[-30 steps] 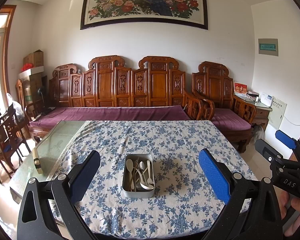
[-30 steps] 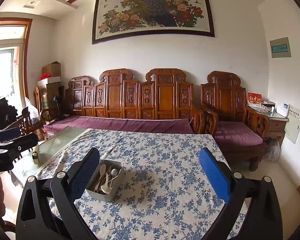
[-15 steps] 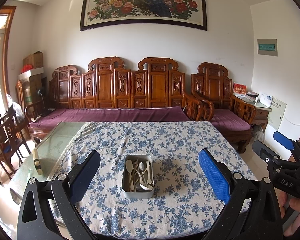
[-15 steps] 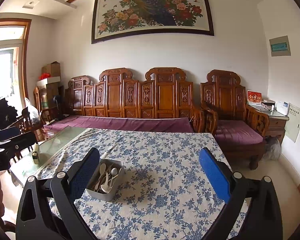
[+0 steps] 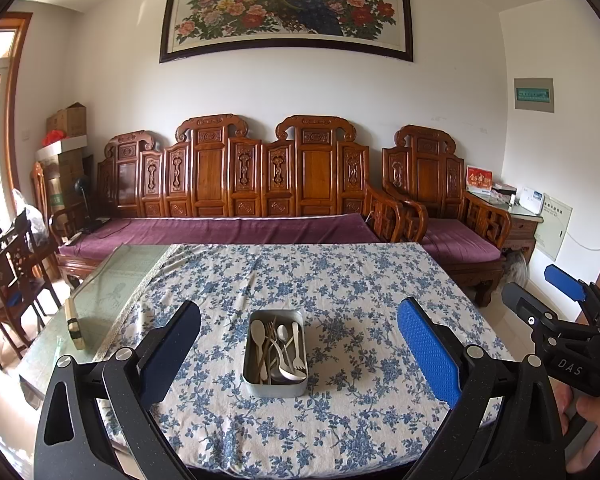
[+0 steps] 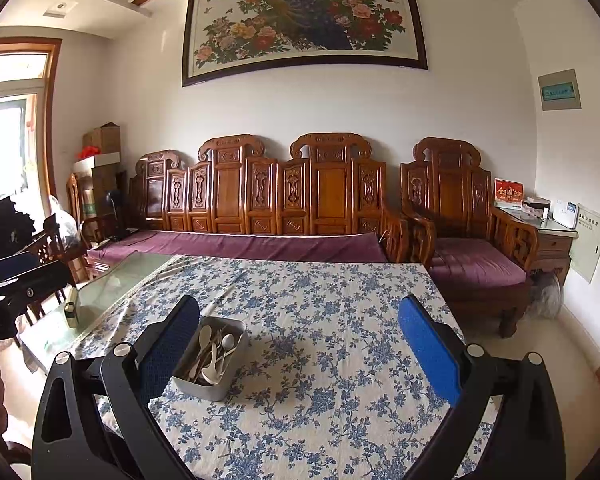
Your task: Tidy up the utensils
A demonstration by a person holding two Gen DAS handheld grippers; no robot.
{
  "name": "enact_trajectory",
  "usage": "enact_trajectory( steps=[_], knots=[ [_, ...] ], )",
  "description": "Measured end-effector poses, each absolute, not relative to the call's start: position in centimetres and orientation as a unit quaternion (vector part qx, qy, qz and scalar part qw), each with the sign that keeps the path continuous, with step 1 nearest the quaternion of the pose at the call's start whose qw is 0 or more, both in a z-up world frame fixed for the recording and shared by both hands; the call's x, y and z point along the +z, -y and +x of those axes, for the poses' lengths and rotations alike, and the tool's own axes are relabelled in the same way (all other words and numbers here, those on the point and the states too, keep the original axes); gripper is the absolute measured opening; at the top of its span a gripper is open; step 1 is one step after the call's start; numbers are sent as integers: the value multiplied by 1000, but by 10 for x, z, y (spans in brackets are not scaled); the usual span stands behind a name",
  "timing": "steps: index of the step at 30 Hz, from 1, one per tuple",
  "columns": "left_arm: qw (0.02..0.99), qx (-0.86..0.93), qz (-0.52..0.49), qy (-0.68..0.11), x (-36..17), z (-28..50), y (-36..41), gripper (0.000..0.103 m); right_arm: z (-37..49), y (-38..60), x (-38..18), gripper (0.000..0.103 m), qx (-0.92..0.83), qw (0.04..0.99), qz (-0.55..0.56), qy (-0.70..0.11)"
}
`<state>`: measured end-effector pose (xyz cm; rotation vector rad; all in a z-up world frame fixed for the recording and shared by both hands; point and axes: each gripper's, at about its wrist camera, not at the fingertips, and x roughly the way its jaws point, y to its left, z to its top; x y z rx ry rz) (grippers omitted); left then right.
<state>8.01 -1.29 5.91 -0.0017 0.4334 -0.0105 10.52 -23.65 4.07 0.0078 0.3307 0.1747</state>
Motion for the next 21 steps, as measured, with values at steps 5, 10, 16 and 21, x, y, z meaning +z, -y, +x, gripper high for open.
enact_trajectory(
  steps=[5,10,16,21],
  knots=[
    [977,-6,0,-214,60,79,13,95,105,237,39,100,87,982,4,-165],
    [977,-7,3,-214,61,78,15,95,105,236,36,100,87,982,5,-166],
    [977,-7,3,-214,61,77,14,95,105,236,35,100,87,982,5,-166],
    [977,-6,4,-214,60,78,14,95,105,234,37,100,87,982,6,-166]
  ],
)
